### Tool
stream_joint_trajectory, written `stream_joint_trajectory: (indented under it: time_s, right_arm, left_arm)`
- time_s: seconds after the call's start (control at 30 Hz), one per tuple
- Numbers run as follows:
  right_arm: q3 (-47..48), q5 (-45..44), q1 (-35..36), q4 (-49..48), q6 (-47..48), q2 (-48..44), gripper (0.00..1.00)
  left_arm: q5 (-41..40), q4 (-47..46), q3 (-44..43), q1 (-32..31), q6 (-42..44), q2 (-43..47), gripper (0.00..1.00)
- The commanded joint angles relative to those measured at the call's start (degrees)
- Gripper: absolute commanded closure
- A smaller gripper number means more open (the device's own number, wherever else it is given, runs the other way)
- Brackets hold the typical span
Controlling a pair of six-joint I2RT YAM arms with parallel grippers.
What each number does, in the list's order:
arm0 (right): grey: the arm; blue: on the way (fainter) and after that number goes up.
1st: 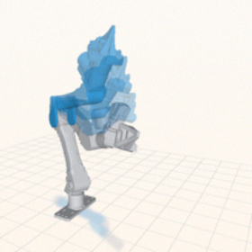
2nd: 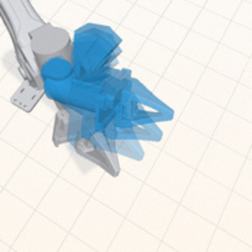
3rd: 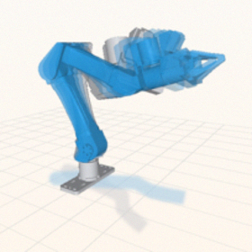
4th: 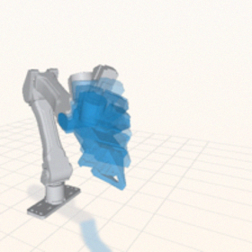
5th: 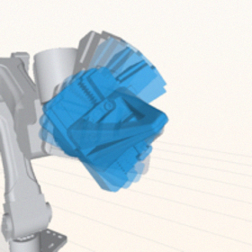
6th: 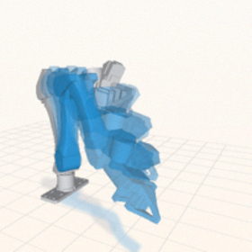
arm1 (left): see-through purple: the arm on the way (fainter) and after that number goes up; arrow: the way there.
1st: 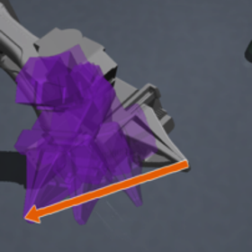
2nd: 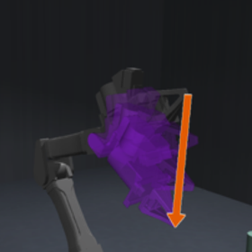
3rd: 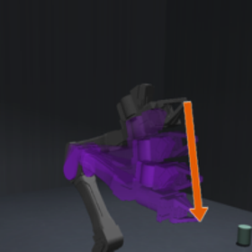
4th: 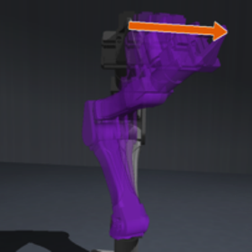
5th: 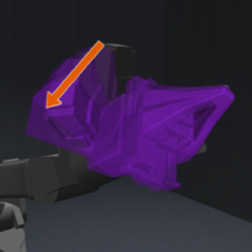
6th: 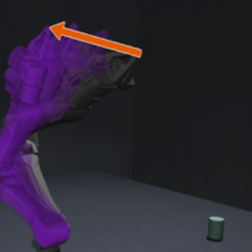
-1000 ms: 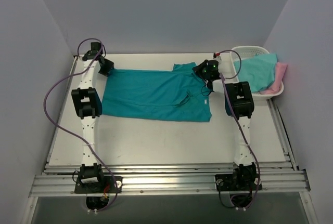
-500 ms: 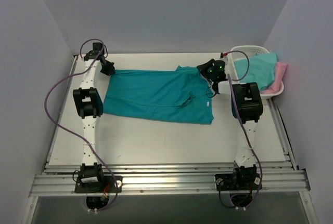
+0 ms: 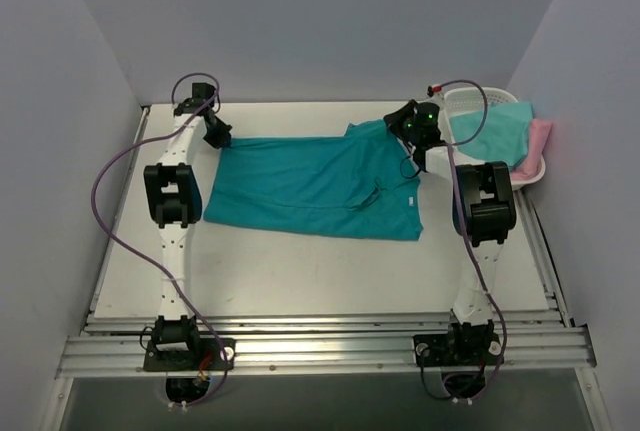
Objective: Fold and stack the t-shirts
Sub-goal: Fold the tshirt
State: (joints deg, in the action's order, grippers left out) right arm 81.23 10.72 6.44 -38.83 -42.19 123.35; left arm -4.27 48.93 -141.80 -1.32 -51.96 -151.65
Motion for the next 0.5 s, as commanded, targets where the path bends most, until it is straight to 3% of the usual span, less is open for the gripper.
stream_joint_trajectory:
  time_s: [0.0,0.17,0.47]
  right_arm:
    - [2.09,-1.93,-0.02,3.14,3.34,-5.92,1.00]
    - [-0.90,-3.51,0.42,4.64,5.01,-7.16,1.00]
    - [-0.82,-4.31,0.68,7.53,7.65,-4.18,1.00]
  left_arm:
    - [-0.12,-2.42,3.19,-0.08,5.64,3.38,0.98]
    - [-0.82,-4.80,4.69,-0.08,9.51,7.25,0.98]
    - [-0.56,-5.41,0.03,0.09,16.54,9.71,0.98]
